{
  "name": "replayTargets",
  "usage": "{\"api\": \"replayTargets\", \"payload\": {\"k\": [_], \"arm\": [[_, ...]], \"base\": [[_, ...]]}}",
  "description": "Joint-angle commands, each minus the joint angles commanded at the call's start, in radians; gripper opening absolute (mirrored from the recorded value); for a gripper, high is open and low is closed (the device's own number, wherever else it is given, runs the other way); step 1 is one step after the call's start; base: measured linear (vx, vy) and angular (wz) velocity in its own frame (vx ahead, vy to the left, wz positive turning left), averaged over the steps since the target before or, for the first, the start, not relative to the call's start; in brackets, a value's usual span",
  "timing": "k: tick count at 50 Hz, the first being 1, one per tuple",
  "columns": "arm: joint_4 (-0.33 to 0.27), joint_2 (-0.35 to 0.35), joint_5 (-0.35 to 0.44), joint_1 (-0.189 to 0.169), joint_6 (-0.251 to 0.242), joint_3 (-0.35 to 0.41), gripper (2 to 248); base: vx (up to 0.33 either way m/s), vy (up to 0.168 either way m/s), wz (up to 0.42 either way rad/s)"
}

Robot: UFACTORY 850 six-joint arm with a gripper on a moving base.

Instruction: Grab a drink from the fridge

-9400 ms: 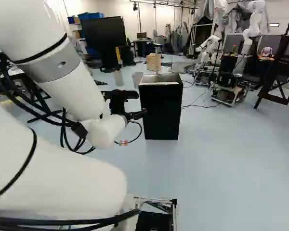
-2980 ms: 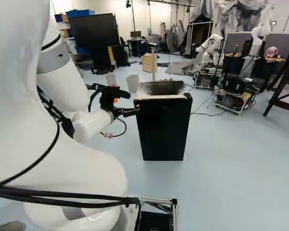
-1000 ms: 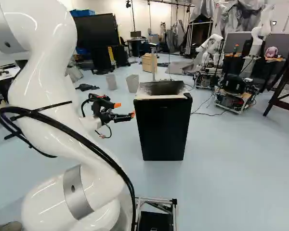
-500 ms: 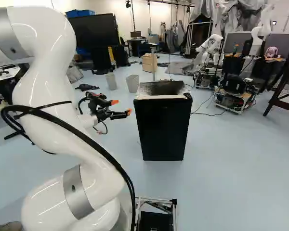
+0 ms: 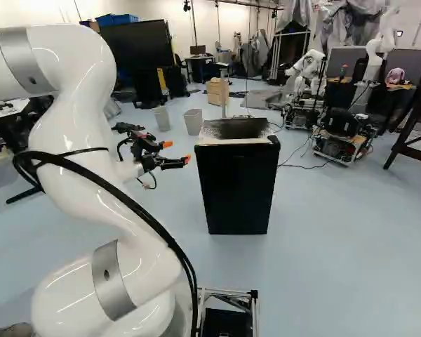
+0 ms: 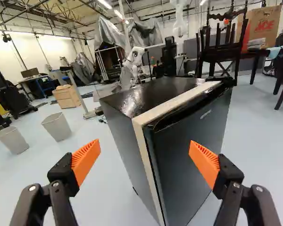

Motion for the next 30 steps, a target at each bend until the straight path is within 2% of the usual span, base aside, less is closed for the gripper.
{"api": "replayTargets", "payload": {"k": [30], "arm": [[0.0,-0.096,0.0,-0.005,0.0,-0.036,247]], "base": [[0.0,0.0,0.0]]}}
